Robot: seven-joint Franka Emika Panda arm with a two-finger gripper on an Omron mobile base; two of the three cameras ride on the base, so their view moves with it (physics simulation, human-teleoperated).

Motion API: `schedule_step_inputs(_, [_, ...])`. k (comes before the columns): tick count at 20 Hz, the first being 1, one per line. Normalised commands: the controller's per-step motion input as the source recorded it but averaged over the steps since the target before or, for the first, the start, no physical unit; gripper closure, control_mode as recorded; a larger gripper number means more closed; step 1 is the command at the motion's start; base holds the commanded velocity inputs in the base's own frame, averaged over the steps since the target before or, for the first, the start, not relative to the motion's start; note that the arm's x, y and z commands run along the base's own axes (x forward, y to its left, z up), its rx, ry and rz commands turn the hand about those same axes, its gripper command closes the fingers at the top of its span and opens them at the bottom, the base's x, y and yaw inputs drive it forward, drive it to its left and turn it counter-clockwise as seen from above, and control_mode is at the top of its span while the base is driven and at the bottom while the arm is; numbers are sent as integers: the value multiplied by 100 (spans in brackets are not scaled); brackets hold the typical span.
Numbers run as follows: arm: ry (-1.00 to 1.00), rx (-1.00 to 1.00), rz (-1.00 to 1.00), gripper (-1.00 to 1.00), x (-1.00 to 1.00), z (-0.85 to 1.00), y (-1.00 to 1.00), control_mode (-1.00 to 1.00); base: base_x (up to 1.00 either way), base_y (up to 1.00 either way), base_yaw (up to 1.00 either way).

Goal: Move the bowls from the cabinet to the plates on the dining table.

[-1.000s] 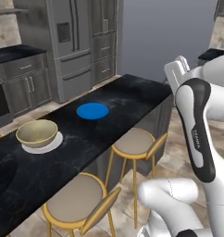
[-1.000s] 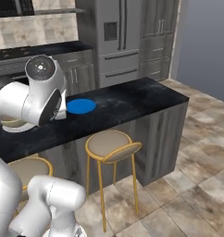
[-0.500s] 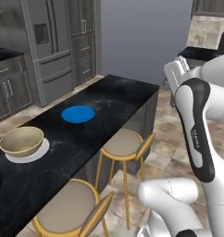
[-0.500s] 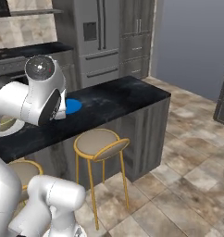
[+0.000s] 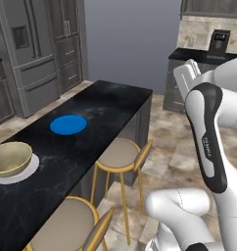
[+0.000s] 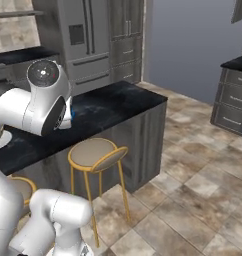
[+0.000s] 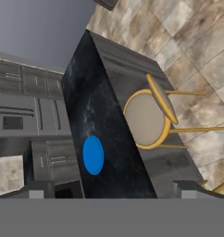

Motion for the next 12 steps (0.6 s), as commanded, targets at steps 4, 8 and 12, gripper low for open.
schedule_step_inputs(4, [0,0,0,-100,0,0,0,100,0,-13,-18])
schedule_step_inputs(8, [0,0,0,-100,0,0,0,100,0,-12,-19])
schedule_step_inputs(12, [0,0,0,-100,0,0,0,100,0,-11,-19])
